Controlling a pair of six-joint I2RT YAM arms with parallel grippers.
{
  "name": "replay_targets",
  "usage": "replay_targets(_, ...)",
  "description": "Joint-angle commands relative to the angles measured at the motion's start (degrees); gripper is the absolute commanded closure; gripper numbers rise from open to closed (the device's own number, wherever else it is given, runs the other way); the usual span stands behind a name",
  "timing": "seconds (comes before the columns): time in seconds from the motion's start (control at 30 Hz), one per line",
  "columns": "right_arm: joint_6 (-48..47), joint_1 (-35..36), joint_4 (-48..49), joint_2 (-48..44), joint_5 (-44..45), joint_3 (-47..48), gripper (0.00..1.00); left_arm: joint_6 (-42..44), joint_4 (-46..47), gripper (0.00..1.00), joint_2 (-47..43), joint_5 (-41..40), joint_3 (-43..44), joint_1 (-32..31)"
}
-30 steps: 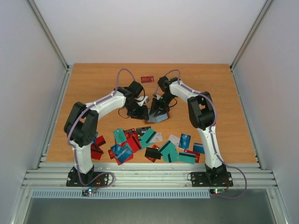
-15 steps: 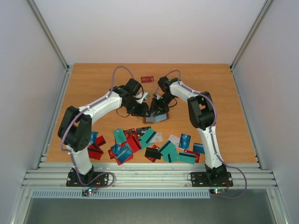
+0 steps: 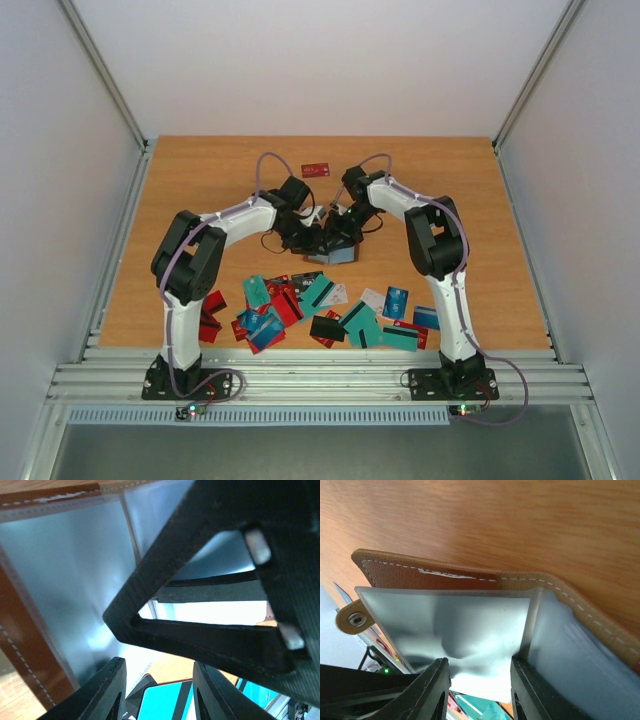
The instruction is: Put the credit cards into the card holder
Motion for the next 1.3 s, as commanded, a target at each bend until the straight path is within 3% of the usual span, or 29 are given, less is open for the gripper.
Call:
replay_targets(0.0, 0.08, -1.31, 0.5, -3.0, 0.52, -2.11, 0.64, 0.26, 1.97, 0.61, -0.09, -0.48, 0.97, -0.1)
replay_targets(0.7, 0.04, -5.73, 1.5, -13.91, -1.41, -8.16, 0.54, -0.78, 0.09, 0.61, 1.3, -0.41, 4.87, -0.41)
replay_targets(1.27, 1.94, -5.73, 2.44, -16.46, -0.13, -11.63, 0.53, -3.66, -2.09, 0.61, -3.96, 0.08, 5.22, -2.52)
